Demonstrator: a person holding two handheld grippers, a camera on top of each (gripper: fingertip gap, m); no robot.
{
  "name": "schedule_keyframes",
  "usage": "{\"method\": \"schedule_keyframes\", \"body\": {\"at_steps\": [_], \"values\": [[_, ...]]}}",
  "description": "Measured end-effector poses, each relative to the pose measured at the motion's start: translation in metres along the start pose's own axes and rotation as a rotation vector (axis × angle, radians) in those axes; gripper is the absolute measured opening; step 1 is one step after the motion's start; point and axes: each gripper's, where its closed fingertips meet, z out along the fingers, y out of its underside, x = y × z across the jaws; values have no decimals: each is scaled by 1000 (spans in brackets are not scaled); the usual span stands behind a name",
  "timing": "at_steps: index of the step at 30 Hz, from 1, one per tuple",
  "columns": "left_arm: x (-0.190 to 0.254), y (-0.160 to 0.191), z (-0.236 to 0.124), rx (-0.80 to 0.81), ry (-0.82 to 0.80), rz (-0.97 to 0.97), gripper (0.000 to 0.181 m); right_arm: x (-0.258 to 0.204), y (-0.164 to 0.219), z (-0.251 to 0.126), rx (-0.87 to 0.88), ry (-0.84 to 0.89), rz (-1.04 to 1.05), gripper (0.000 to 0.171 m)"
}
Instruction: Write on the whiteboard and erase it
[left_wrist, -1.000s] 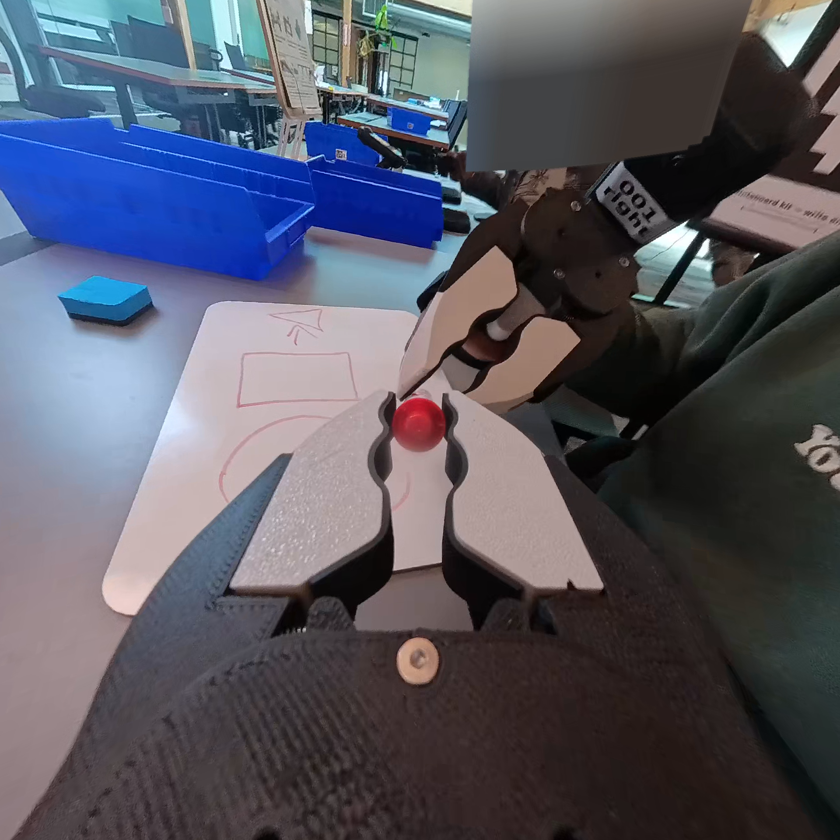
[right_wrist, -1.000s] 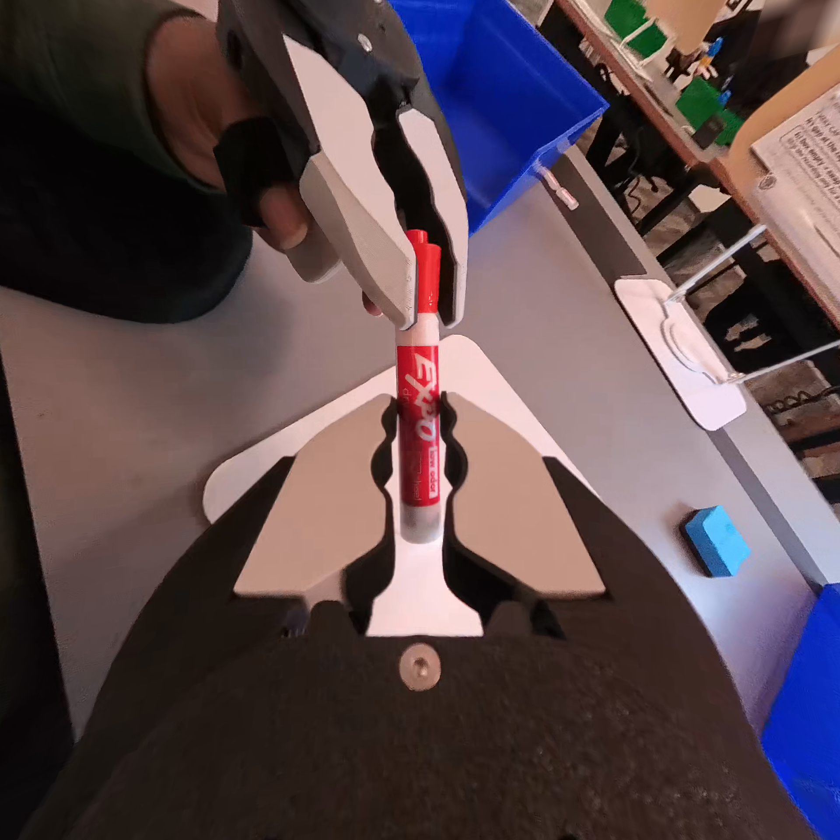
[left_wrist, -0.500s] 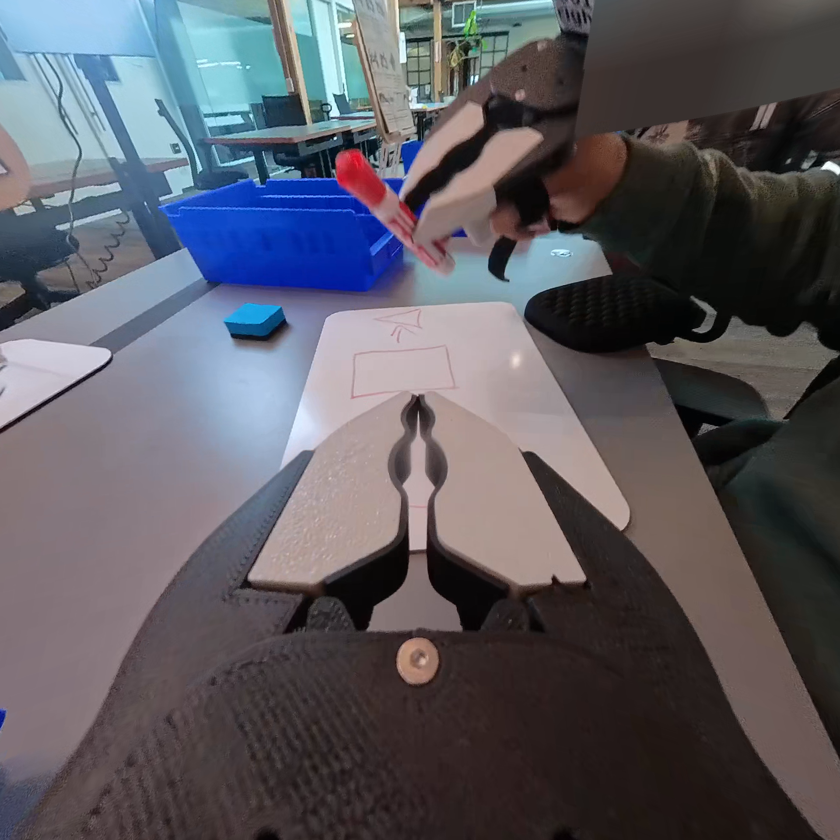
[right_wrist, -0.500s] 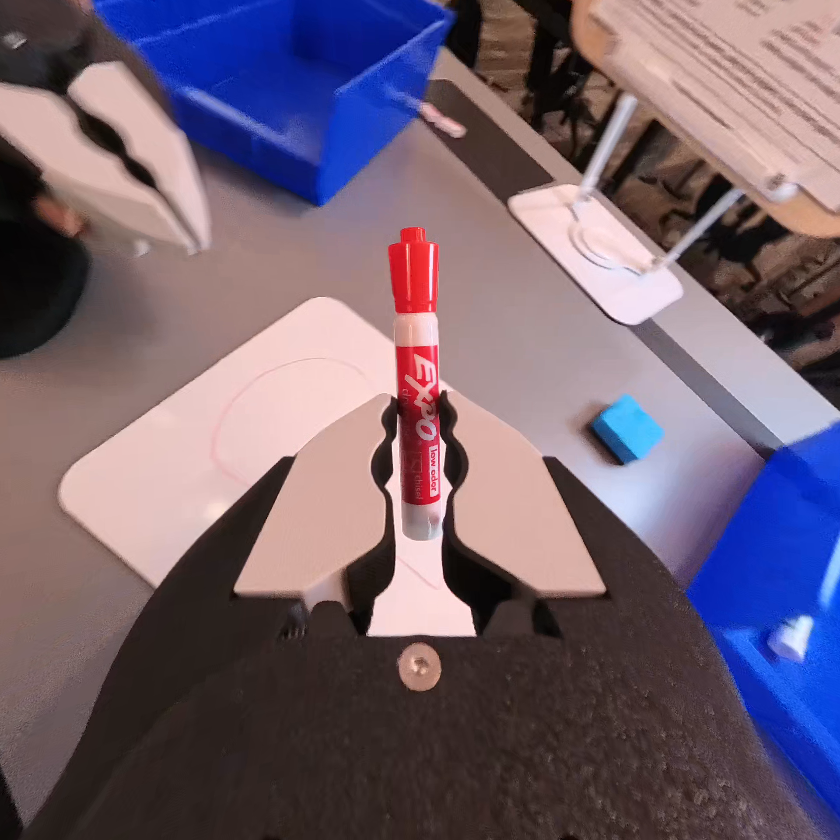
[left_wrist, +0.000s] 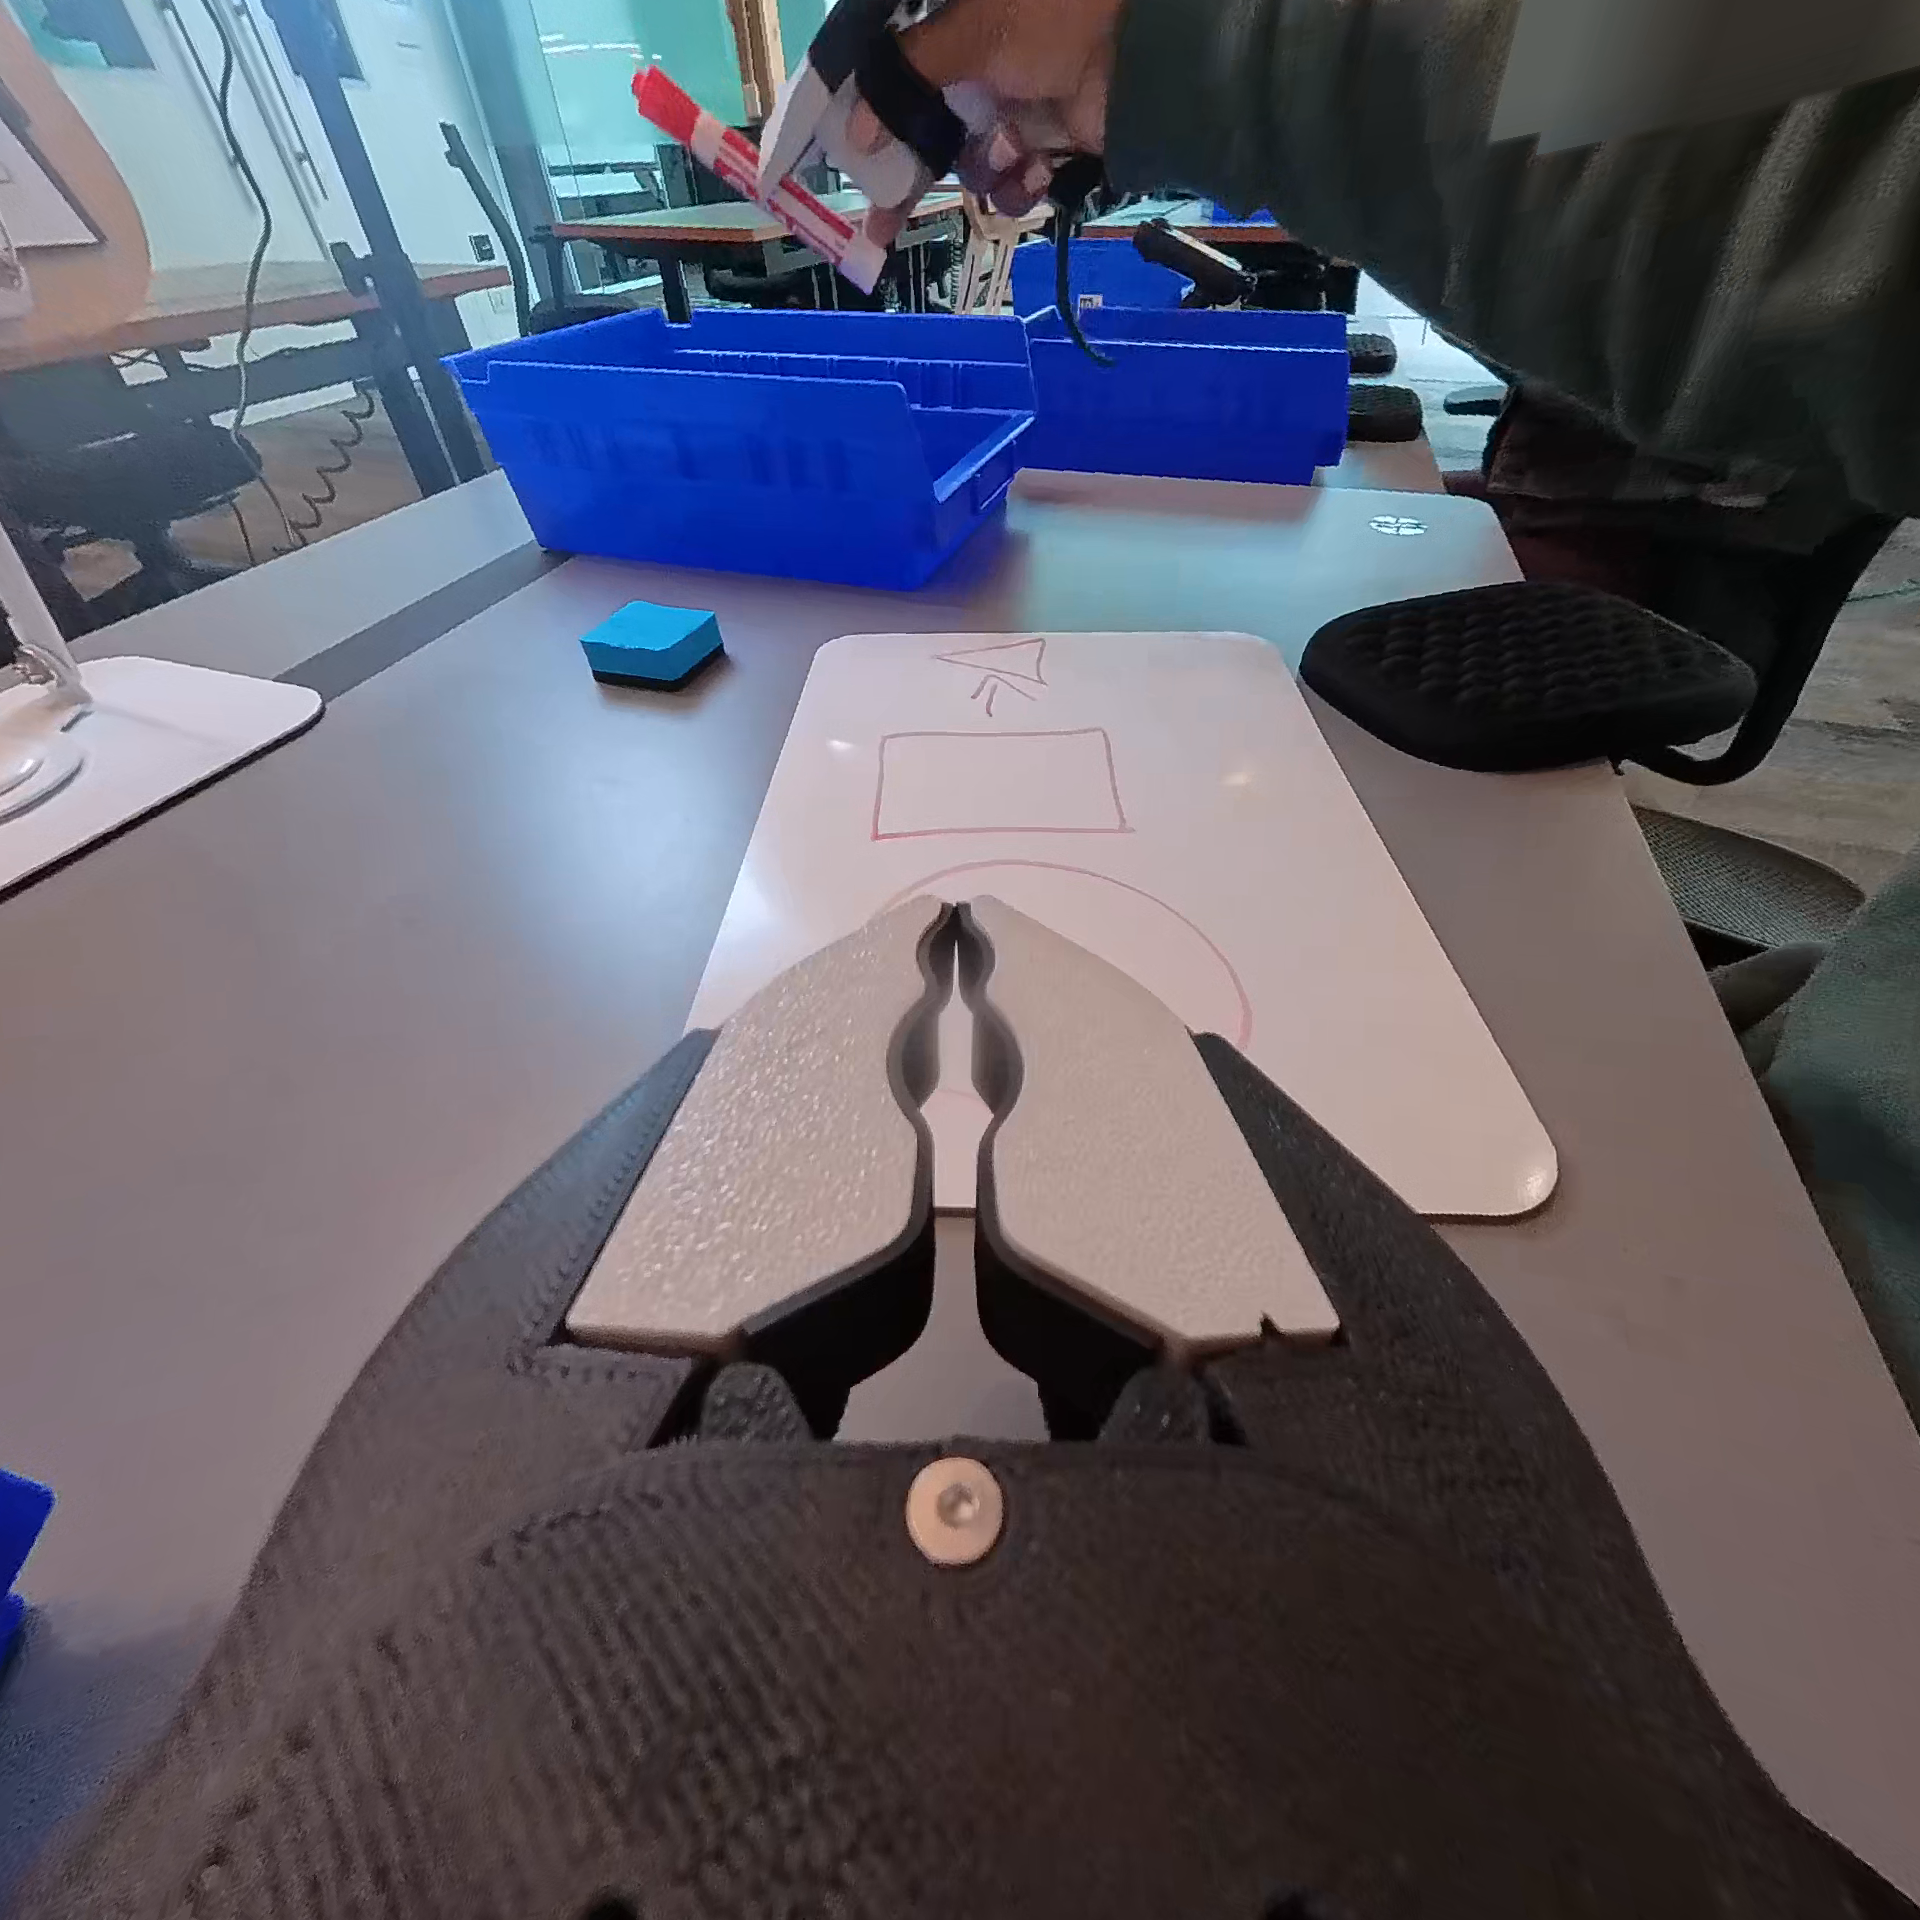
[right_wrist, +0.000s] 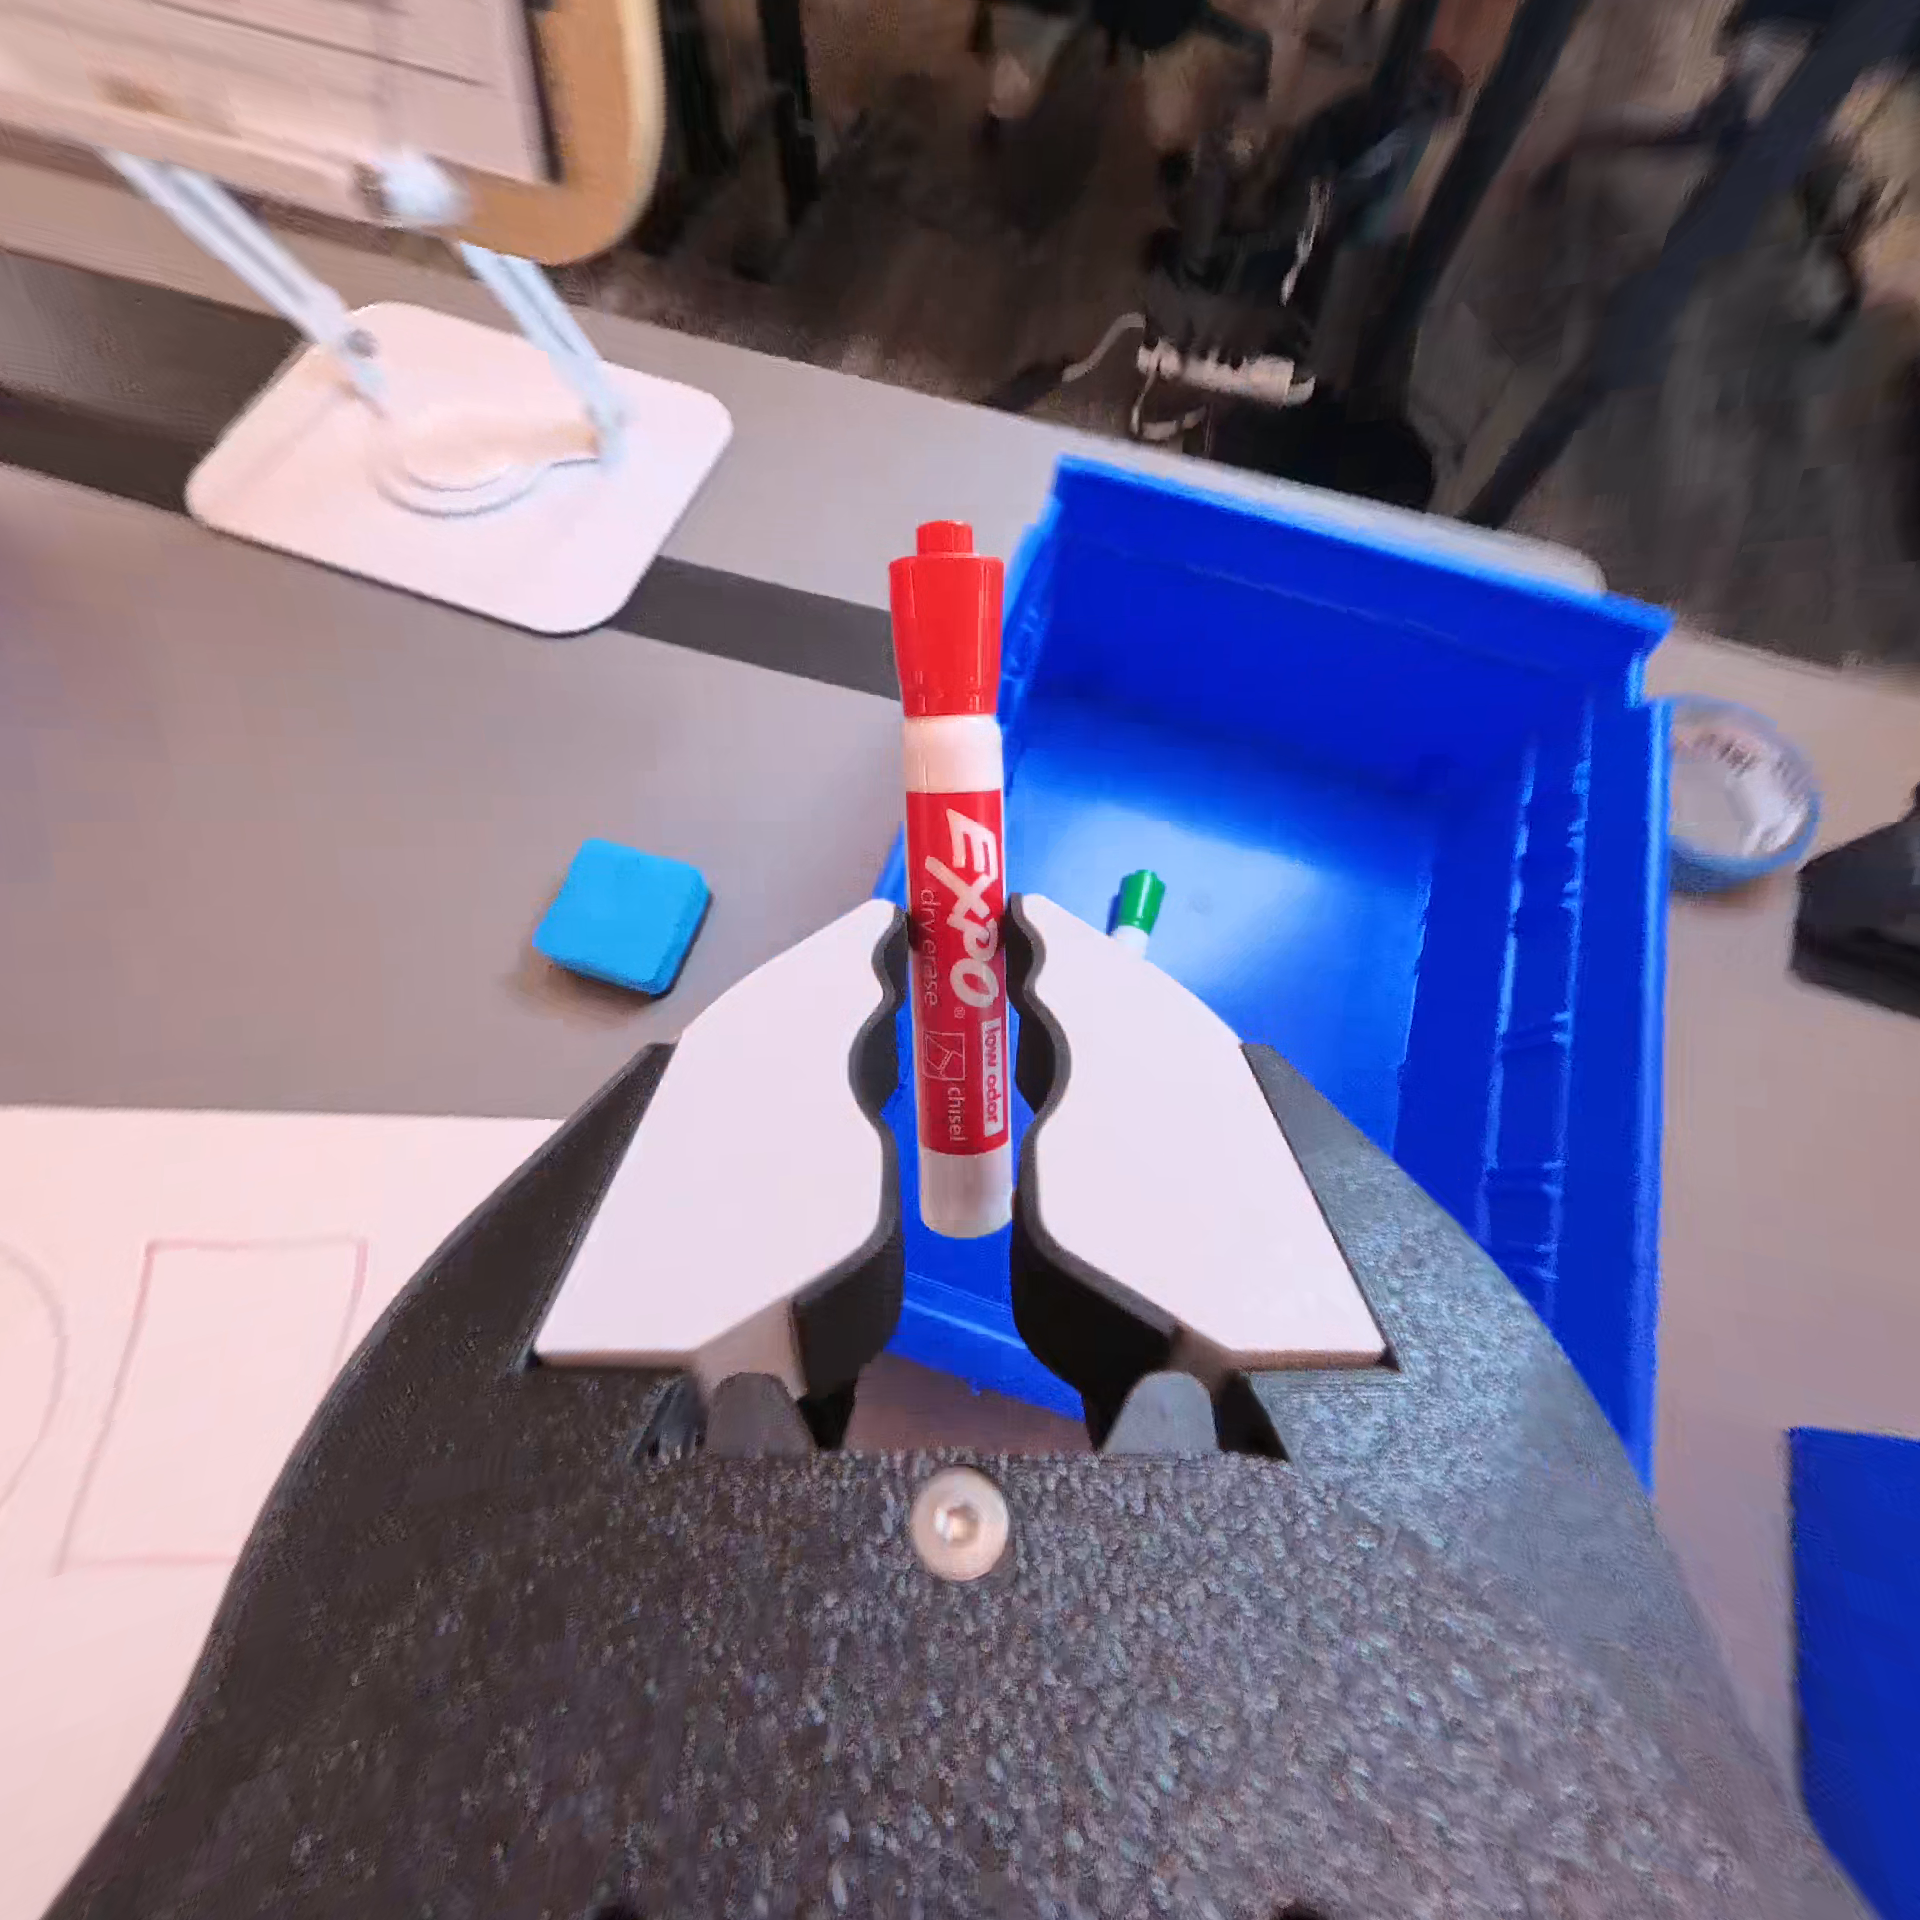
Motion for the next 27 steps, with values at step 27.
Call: {"method": "schedule_keyframes", "body": {"at_steps": [27], "values": [[-9, 8, 3, -11, 21, -92, 0, -6, -35, 26, 212, -122, -109, 37]]}}
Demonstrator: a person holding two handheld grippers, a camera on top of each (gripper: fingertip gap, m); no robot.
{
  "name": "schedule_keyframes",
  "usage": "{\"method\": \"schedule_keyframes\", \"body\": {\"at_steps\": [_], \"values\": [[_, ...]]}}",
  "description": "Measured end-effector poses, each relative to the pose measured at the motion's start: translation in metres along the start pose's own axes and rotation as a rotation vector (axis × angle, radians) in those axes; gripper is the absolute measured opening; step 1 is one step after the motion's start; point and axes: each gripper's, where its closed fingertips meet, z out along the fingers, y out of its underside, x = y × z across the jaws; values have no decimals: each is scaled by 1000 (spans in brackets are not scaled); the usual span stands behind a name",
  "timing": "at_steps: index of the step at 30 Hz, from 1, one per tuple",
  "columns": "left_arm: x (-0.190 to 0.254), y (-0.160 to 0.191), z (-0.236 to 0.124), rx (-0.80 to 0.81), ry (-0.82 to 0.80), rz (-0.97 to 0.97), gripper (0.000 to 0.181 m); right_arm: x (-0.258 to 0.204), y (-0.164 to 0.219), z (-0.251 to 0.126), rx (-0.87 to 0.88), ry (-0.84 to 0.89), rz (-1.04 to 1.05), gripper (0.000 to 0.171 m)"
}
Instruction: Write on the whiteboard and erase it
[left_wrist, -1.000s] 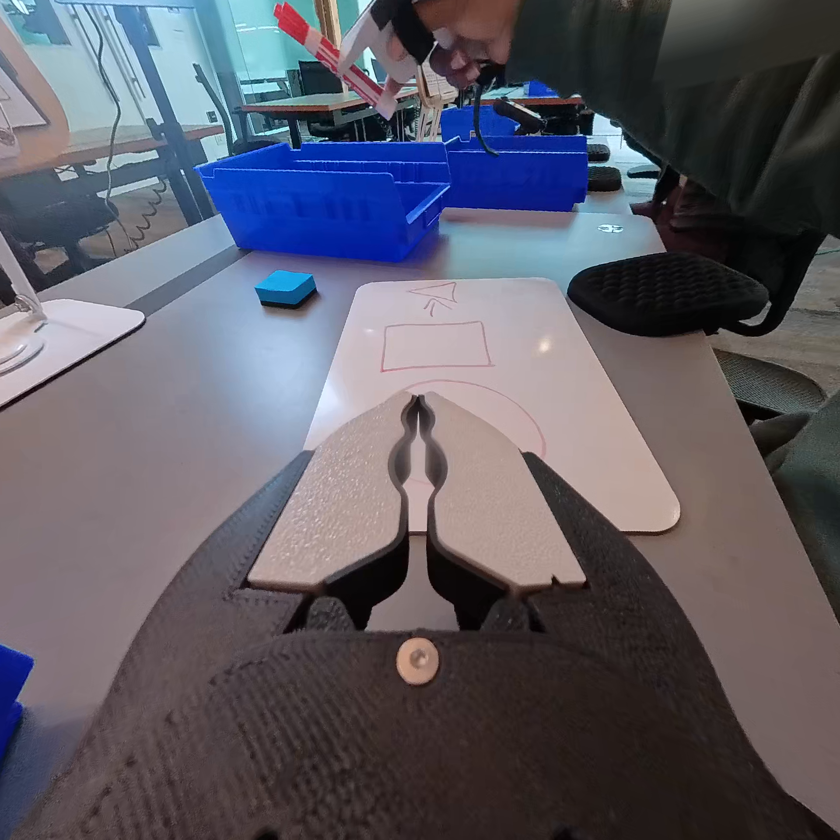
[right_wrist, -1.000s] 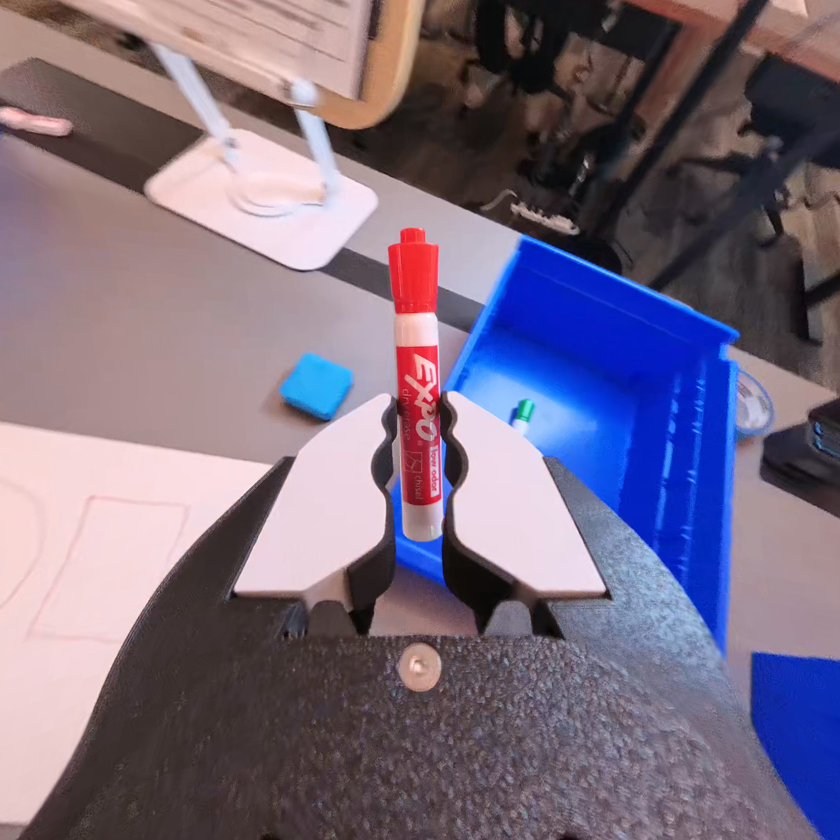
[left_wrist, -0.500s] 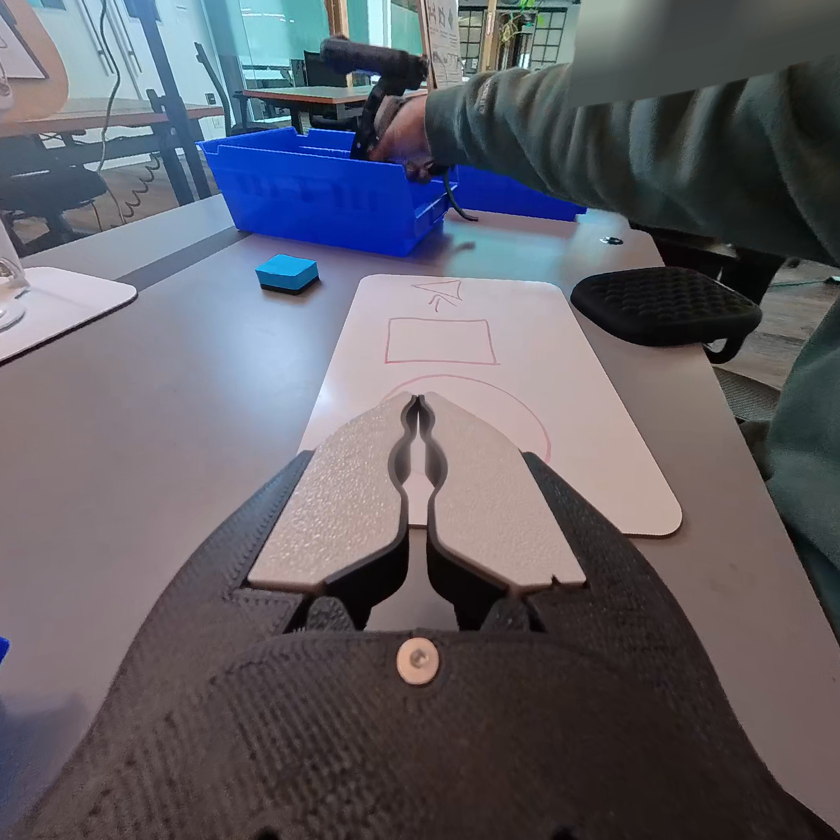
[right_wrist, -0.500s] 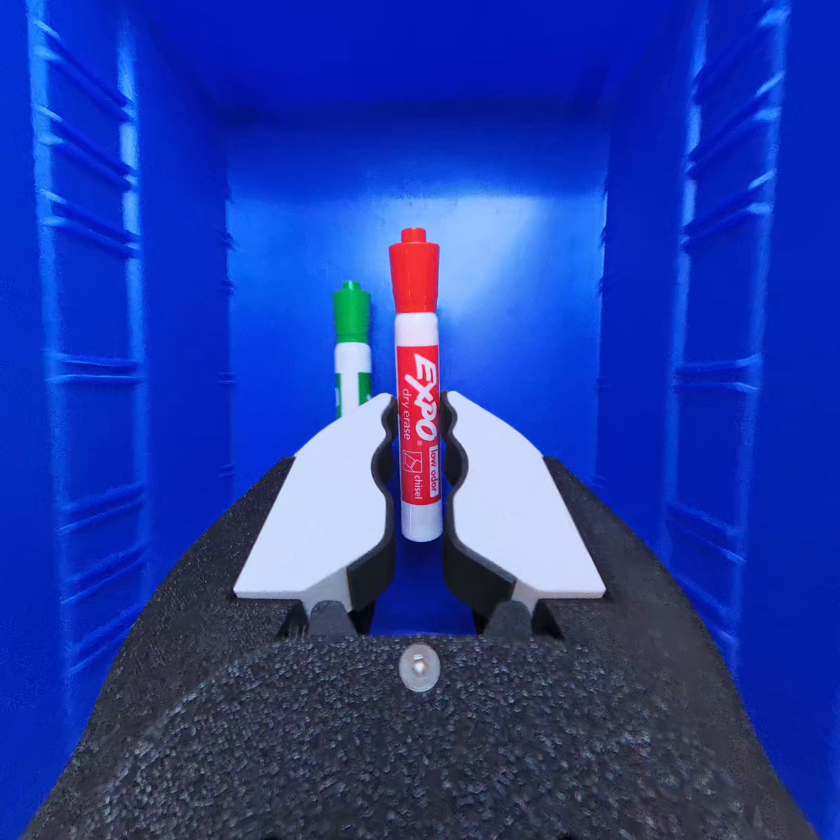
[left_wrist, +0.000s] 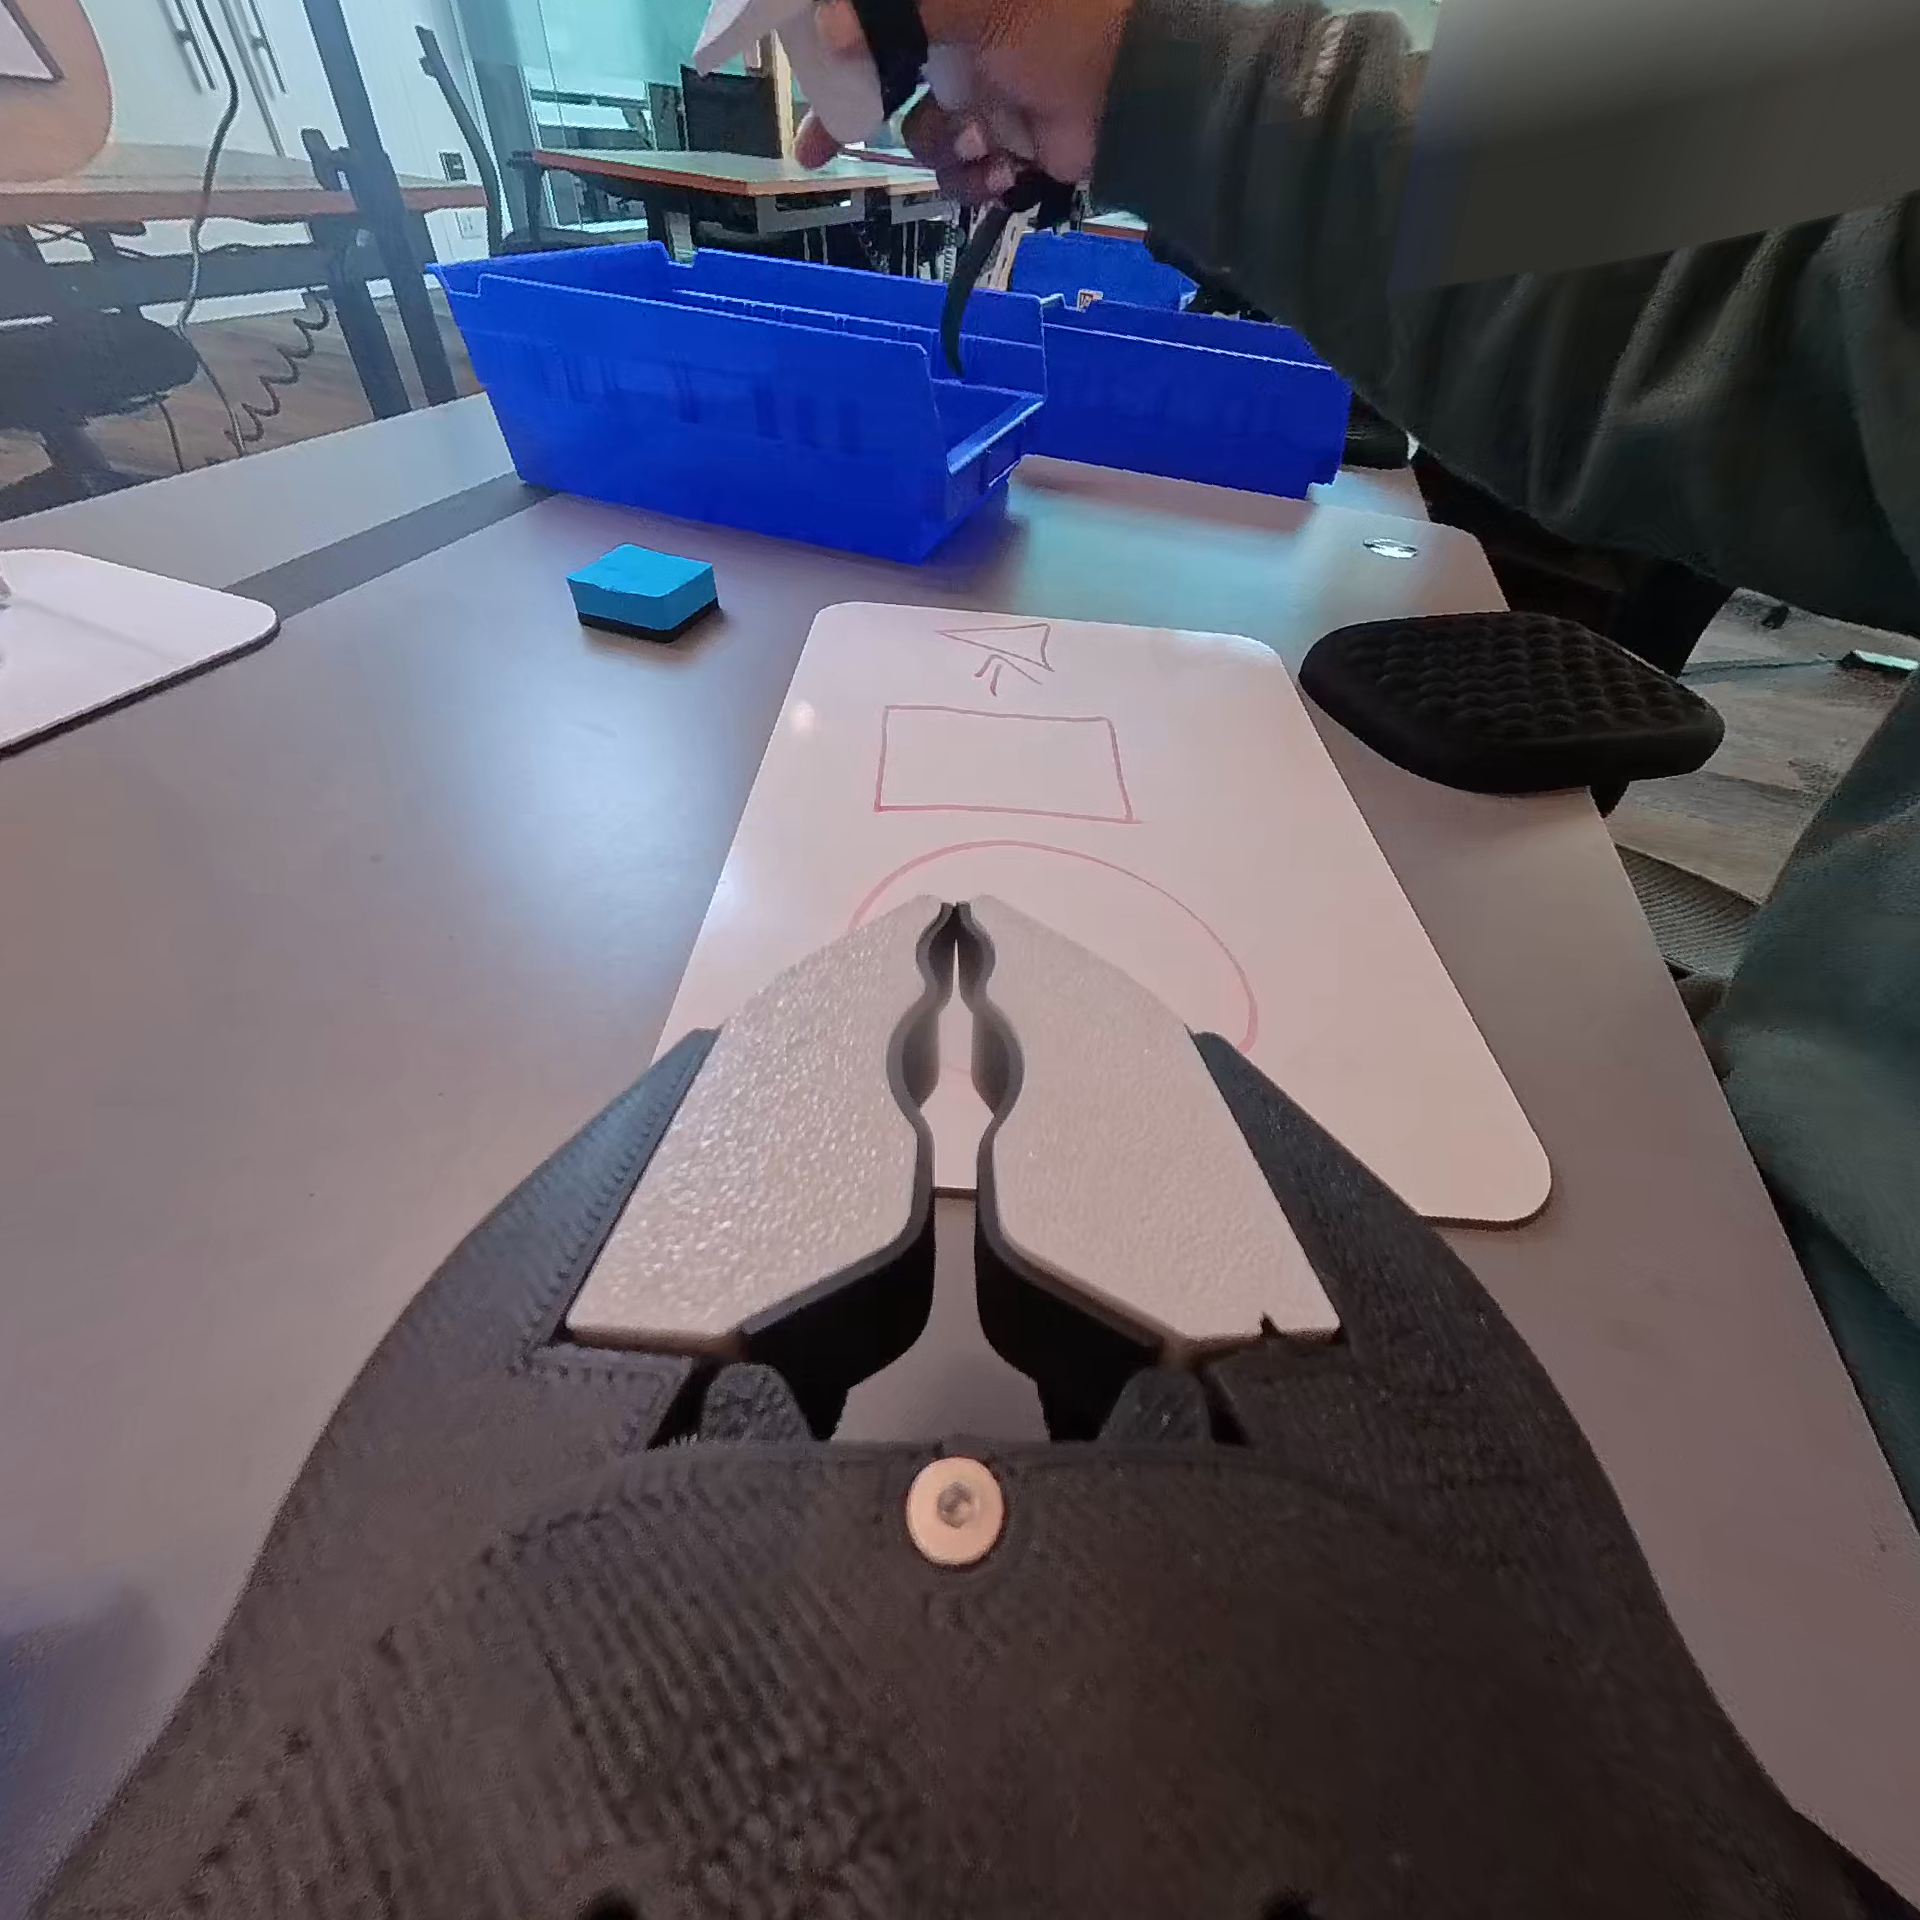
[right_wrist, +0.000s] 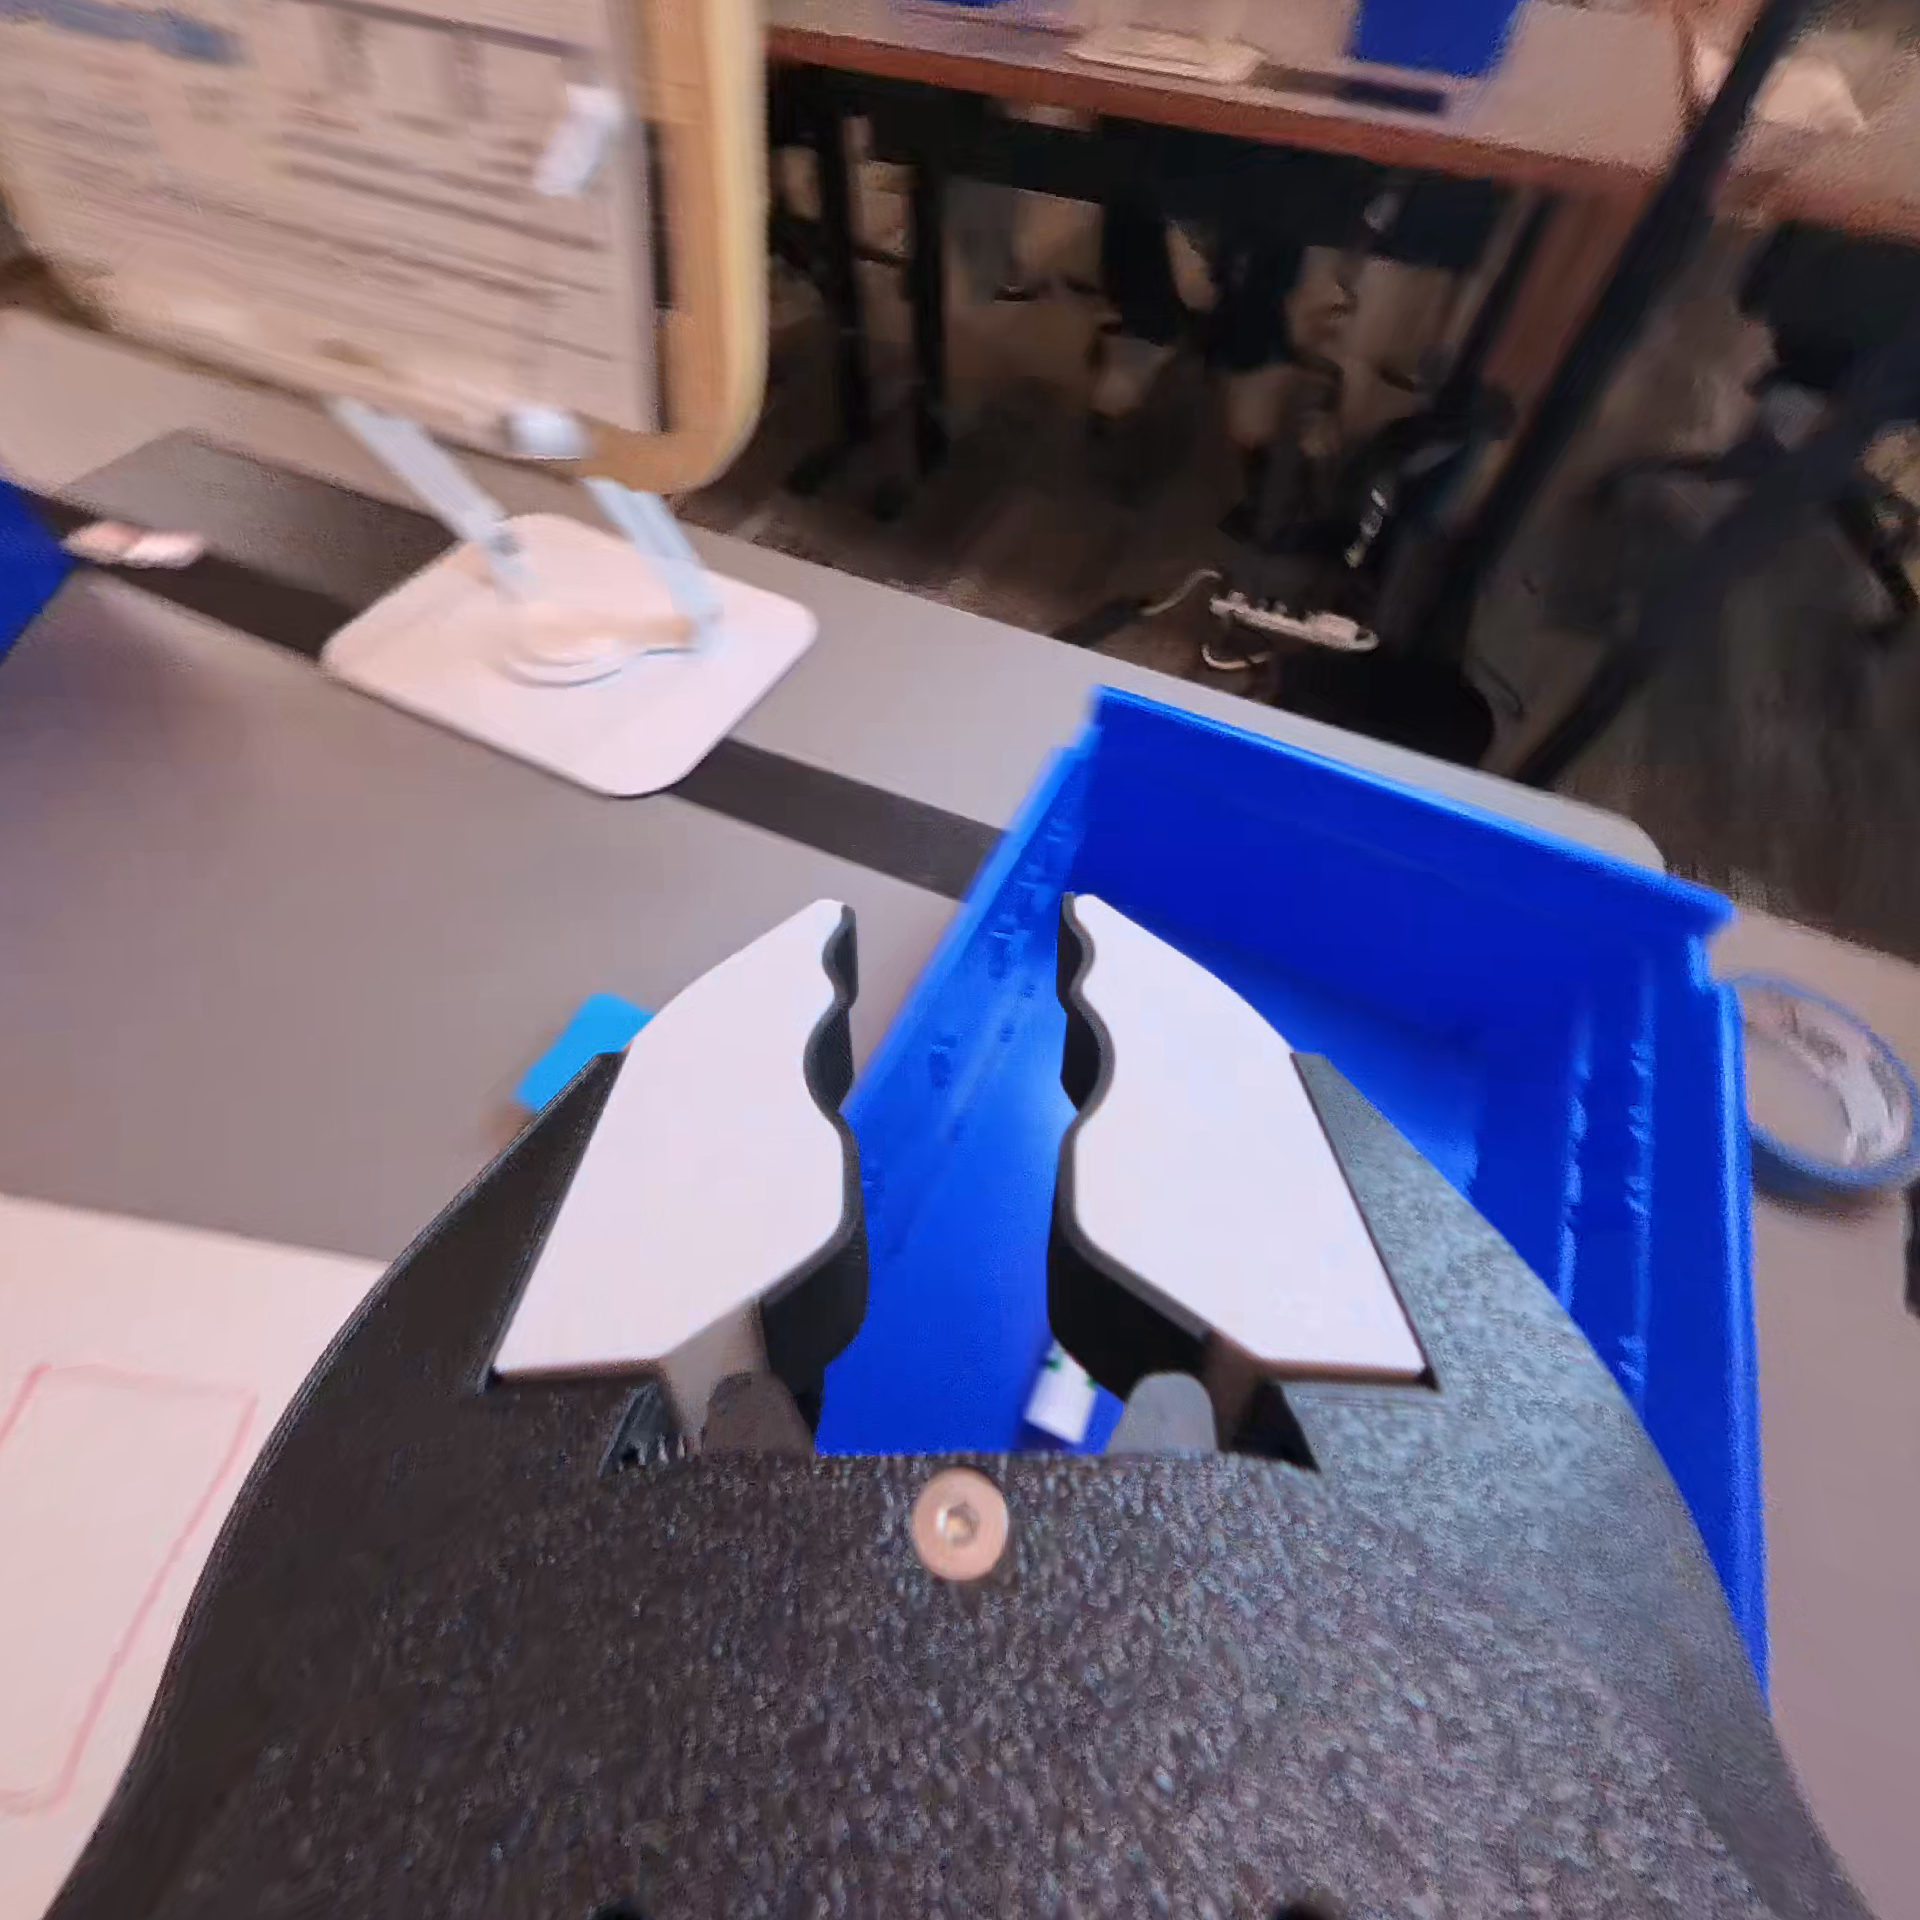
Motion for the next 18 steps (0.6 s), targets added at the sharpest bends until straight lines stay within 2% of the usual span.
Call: {"method": "schedule_keyframes", "body": {"at_steps": [2, 5, 7, 11, 18], "values": [[0, 1, 2, -5, 4, -8, 0, -45, 5, 1, -99, -68, -85, 41], [0, 1, 1, -10, -11, 11, 0, -107, 45, 18, -300, -184, -97, 56], [0, 1, 0, -18, -25, 39, 0, -132, 71, 36, -368, -193, -88, 57], [1, 3, 0, -26, -28, 71, 0, -144, 112, 73, -457, -123, -2, 62], [10, 7, 1, -42, 18, 89, 0, -131, 131, 106, -552, -30, 85, 68]]}}
